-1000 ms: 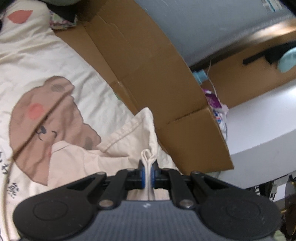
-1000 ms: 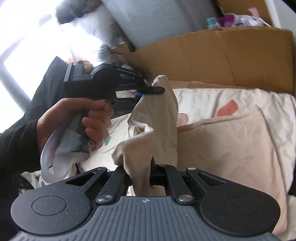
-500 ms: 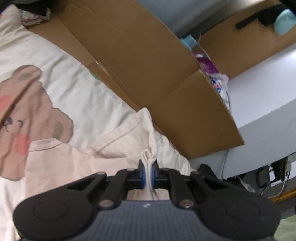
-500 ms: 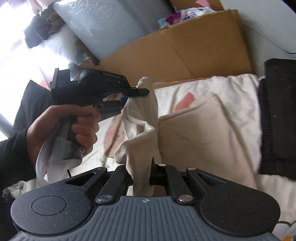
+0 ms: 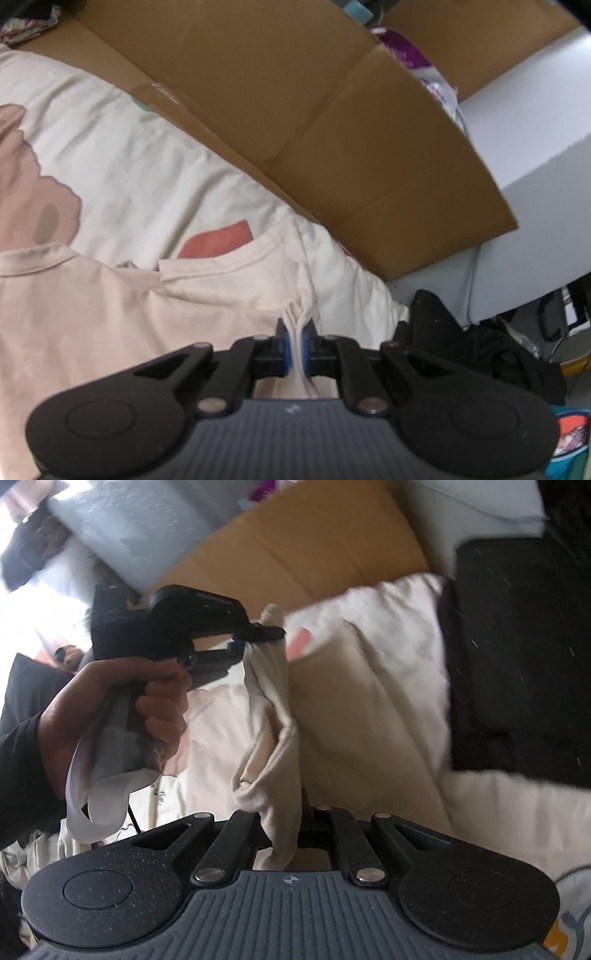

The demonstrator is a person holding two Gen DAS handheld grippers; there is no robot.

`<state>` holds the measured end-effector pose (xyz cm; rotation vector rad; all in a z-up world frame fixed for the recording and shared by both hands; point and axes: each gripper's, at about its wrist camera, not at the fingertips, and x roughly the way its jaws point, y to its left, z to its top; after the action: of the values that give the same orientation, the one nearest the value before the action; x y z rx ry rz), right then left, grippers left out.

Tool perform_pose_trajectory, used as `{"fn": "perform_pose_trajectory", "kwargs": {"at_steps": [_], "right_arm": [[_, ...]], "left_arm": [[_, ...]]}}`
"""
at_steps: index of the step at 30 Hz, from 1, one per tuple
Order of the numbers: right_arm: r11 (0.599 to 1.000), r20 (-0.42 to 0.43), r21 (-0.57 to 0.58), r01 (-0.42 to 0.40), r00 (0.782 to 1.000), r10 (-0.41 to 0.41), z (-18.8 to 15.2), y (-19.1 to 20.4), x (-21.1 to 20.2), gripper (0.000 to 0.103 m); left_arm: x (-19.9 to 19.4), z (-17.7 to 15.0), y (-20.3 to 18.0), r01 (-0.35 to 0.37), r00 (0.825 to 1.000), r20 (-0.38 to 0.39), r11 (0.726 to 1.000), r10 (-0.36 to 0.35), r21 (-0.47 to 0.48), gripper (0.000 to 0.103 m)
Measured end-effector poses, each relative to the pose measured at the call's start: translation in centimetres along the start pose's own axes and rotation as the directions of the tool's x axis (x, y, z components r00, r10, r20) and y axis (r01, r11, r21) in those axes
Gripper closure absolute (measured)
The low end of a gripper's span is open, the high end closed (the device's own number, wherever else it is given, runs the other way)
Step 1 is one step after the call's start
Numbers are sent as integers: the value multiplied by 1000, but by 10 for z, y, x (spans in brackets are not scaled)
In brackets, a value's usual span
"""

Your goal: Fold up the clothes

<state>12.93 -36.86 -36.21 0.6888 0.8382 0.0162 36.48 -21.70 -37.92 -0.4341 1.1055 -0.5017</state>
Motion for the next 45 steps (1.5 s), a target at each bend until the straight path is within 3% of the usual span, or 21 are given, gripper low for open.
{"fn": "perform_pose_trajectory", "kwargs": {"at_steps": [12,21,23,29,34,37,39,41,45], "right_arm": [[989,-67,143,42,997,-33,-18,-49,14,99],[989,-78,138,57,996,-46,-24,-55,9,102],[989,-80,137,62,995,-51,-26,-56,9,103],[986,-109,152,71,993,-55,-27,-60,7,102],[988,-99,121,92,992,-80,-26,-60,-10,95],[987,-76,122,100,993,-91,-24,-61,-22,80],[989,-52,107,102,994,-96,-22,-59,-30,75],[991,-31,81,110,994,-108,-18,-57,-35,60],[990,-12,71,123,992,-122,-12,-58,-35,60]], "left_arm": [[34,-18,-18,-51,998,-17,992,53,116,97],[53,-26,-30,-78,996,-36,984,84,160,95],[56,-26,-30,-70,996,-47,985,78,160,93],[43,-17,-26,20,997,-70,991,-10,135,74],[19,-10,-30,25,996,-84,963,-3,270,71],[15,-14,-31,11,991,-127,933,37,359,73],[17,-19,-34,15,985,-163,916,55,401,74],[22,-25,-35,18,978,-196,911,69,411,74],[34,-36,-41,14,969,-224,890,100,456,77]]}}
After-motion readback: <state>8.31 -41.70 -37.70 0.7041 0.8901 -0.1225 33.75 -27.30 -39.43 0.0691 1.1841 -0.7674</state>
